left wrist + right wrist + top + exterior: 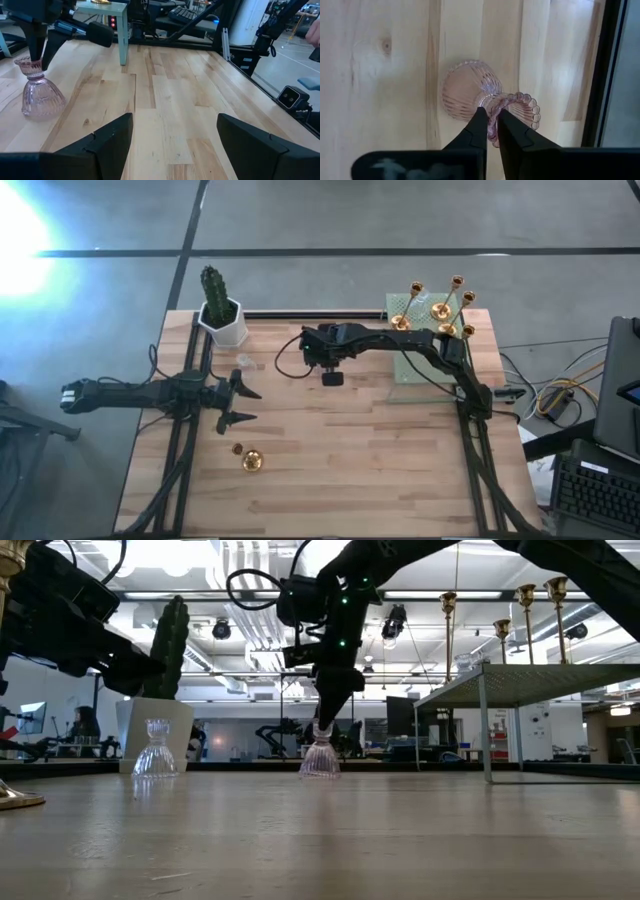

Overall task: Pick & Place candle stick holders
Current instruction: Put the pink glass candle holder on the shelf

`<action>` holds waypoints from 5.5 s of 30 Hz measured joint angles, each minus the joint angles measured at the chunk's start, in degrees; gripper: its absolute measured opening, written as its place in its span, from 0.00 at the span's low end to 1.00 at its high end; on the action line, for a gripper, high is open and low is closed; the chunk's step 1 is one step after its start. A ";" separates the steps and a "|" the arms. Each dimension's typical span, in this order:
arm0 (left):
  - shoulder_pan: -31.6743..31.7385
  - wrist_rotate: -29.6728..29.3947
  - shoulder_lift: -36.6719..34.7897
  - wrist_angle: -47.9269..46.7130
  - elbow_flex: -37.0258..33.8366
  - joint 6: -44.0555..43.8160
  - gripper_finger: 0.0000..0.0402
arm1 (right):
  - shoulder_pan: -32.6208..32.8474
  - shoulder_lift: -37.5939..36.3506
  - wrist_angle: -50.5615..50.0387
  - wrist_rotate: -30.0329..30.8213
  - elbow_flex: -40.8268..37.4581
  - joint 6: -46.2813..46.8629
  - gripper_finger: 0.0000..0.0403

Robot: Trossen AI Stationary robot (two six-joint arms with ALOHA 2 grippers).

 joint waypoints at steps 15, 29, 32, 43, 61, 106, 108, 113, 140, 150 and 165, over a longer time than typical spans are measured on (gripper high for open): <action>0.00 0.00 0.01 0.00 0.01 0.00 0.73 | 3.92 0.00 -22.42 -0.30 18.02 3.89 0.03; 0.00 0.00 0.01 -0.04 -0.01 -0.01 0.73 | 8.96 -10.23 -36.03 -0.29 26.90 14.95 0.03; 0.00 0.00 -0.01 -0.21 0.01 0.00 0.73 | 9.87 -13.46 -36.04 0.78 26.71 16.88 0.03; 0.00 0.00 0.03 -0.36 -0.01 -0.01 0.73 | 11.95 -26.90 -35.96 1.75 11.06 28.42 0.03; 0.00 0.00 0.03 -0.36 0.01 -0.01 0.73 | 7.41 -49.05 -35.97 8.79 -17.66 34.68 0.03; 0.00 0.00 0.06 -0.32 -0.01 0.00 0.73 | -15.63 -46.77 -33.58 10.12 -23.09 11.51 0.03; 0.00 0.00 0.06 -0.33 0.00 -0.01 0.73 | -15.91 -46.80 -33.29 10.02 -23.11 11.42 0.03; 0.00 0.00 0.06 -0.34 -0.01 -0.01 0.73 | -16.02 -46.88 -30.31 8.65 -23.11 10.46 0.03; 0.00 0.00 0.06 -0.32 0.01 -0.01 0.73 | -18.94 -46.90 -29.96 6.62 -24.12 11.40 0.03; 0.00 0.00 0.06 -0.32 -0.01 -0.01 0.73 | -18.93 -46.88 -29.49 7.03 -24.29 12.29 0.18; 0.00 0.00 0.06 -0.32 0.01 0.01 0.73 | -18.89 -46.88 -29.29 7.91 -24.29 12.51 0.54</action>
